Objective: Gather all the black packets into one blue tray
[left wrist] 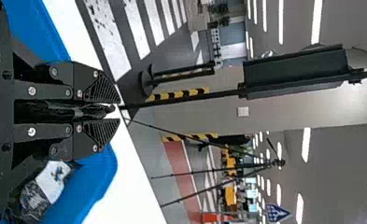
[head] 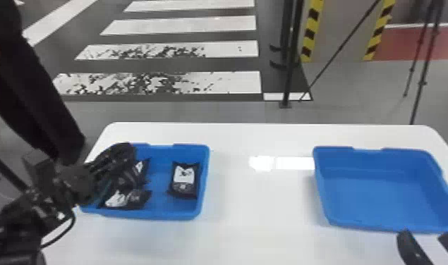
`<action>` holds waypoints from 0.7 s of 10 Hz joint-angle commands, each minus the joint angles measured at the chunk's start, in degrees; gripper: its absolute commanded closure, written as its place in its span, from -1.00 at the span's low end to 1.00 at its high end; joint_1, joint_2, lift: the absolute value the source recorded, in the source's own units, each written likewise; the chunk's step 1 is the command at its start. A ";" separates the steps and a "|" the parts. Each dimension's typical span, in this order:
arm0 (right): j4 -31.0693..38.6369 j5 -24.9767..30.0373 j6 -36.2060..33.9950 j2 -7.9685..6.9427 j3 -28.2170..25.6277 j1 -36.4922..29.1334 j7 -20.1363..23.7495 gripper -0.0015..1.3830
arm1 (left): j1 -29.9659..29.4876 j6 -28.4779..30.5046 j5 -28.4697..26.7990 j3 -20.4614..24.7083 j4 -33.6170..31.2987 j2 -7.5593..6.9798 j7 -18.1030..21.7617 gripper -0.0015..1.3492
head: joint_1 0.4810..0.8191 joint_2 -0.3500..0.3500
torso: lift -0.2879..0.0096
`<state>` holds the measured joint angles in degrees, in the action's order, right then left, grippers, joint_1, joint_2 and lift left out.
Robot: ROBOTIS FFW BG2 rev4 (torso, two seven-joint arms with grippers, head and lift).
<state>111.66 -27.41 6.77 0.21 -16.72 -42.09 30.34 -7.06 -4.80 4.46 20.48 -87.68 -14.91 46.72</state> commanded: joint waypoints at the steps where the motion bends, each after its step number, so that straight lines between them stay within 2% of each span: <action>1: -2.47 -1.38 2.51 -0.26 -1.22 -1.50 -0.37 -0.69 | -0.67 -0.40 -2.51 1.91 0.00 0.24 -0.66 -0.46 | 0.27 0.21 | 0.20; 2: -2.33 -0.93 2.80 -0.26 -1.45 -2.49 -0.37 -0.69 | -0.67 -2.23 -3.77 1.80 0.00 0.15 -0.75 -0.89 | 0.27 0.20 | 0.20; 3: -2.05 -1.16 3.22 -0.26 -2.14 -3.61 -0.46 -0.69 | -2.36 -5.18 -1.83 1.23 -0.14 0.32 -0.66 -0.84 | 0.27 0.20 | 0.20; 4: -2.05 -1.84 5.47 -0.26 -2.59 -4.74 -0.64 -0.69 | -6.02 -9.82 4.46 0.43 -0.42 0.94 -0.66 -0.76 | 0.27 0.17 | 0.20; 5: -1.76 -1.73 8.70 -0.26 -3.05 -5.86 -1.08 -0.69 | -12.20 -11.51 11.08 0.31 -3.80 2.08 -0.93 -0.74 | 0.27 0.09 | 0.20; 7: -3.45 -2.18 18.55 -0.26 -3.74 -7.97 -2.31 -0.69 | -27.95 -11.93 18.40 0.66 -16.03 5.77 -5.58 -0.73 | 0.27 -0.04 | 0.20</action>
<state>109.00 -29.32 21.92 0.09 -20.28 -49.45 28.07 -30.09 -16.42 20.57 21.12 -99.93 -10.33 41.50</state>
